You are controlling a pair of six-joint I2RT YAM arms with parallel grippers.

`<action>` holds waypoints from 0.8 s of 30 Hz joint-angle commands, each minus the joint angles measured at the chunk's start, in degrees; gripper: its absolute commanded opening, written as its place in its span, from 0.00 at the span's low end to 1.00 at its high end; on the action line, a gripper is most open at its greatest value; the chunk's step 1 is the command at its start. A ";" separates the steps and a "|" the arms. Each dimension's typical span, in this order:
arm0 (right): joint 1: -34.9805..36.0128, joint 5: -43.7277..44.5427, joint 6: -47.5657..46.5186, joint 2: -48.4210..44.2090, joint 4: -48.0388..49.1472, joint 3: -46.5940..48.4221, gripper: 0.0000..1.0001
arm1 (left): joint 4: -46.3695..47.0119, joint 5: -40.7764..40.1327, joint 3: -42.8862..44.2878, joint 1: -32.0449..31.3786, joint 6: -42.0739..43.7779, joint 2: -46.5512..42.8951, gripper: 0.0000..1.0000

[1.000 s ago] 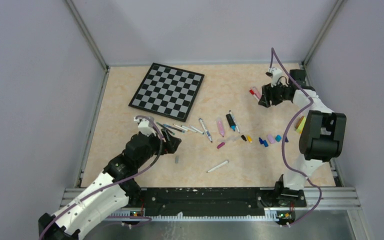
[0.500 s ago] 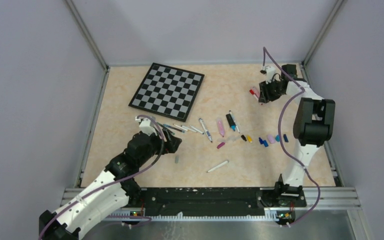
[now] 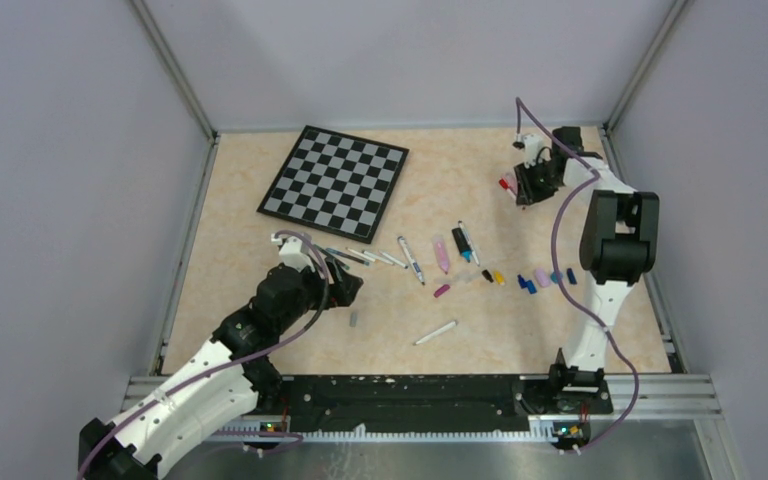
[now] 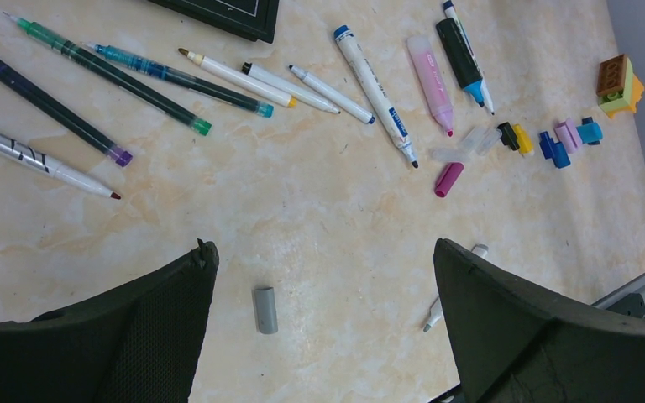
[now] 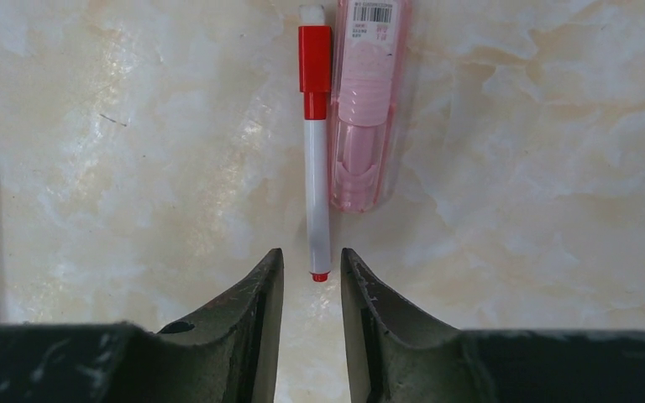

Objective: Open the pen caps
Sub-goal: Pick up the pen from the center of the board.

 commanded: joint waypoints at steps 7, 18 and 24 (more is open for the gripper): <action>0.87 1.01 0.44 3.70 -1.66 5.34 0.24 | 2.76 -0.36 -0.26 0.32 -0.42 -0.17 0.99; 1.27 0.34 -1.64 4.28 -5.17 5.55 0.07 | 2.76 -0.36 -0.26 0.32 -0.81 -0.29 0.99; 1.34 0.25 -3.24 1.98 -6.10 1.82 0.03 | 2.38 -0.26 -0.26 0.30 -0.86 -0.72 0.99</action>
